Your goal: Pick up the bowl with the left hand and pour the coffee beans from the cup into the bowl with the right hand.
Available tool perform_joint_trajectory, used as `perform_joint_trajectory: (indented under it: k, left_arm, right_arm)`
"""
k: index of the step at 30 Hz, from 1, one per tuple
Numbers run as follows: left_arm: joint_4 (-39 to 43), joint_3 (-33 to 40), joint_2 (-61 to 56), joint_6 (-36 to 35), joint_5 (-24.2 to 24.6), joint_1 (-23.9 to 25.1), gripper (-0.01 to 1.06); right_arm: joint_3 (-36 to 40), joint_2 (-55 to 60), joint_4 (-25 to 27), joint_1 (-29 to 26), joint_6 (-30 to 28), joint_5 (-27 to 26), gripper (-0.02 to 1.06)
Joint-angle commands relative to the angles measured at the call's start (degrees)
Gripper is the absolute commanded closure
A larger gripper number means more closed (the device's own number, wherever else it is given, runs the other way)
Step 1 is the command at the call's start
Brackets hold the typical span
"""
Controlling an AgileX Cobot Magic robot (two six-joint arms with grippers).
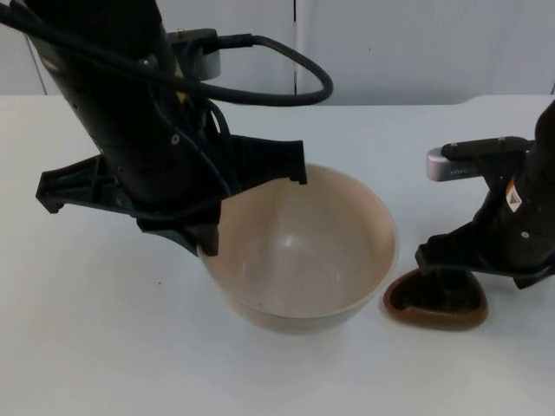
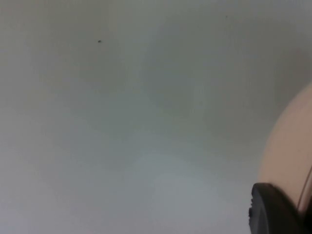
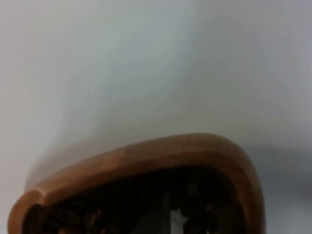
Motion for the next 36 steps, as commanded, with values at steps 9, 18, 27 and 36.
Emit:
perform_joint_trajectory:
  k: [9,18,27,36]
  left_arm:
    - [0.1,0.2,-0.4,-0.3,-0.2,-0.3,1.05]
    - [0.1,0.2,-0.4,-0.3,-0.2,-0.3,1.05]
    - [0.1,0.2,-0.4,-0.3,-0.2,-0.3,1.05]
    - [0.1,0.2,-0.4,-0.3,-0.2,-0.3,1.05]
  right_arm:
    - [0.1,0.3,-0.3,-0.3,0.2,0.0,0.60]
    - [0.1,0.3,-0.3,-0.3,0.2,0.5,0.94]
    - [0.1,-2.3,-0.3,-0.3,0.2,1.1,1.05]
    - [0.1,-10.8,-0.6,-0.3,-0.1,6.0,1.05]
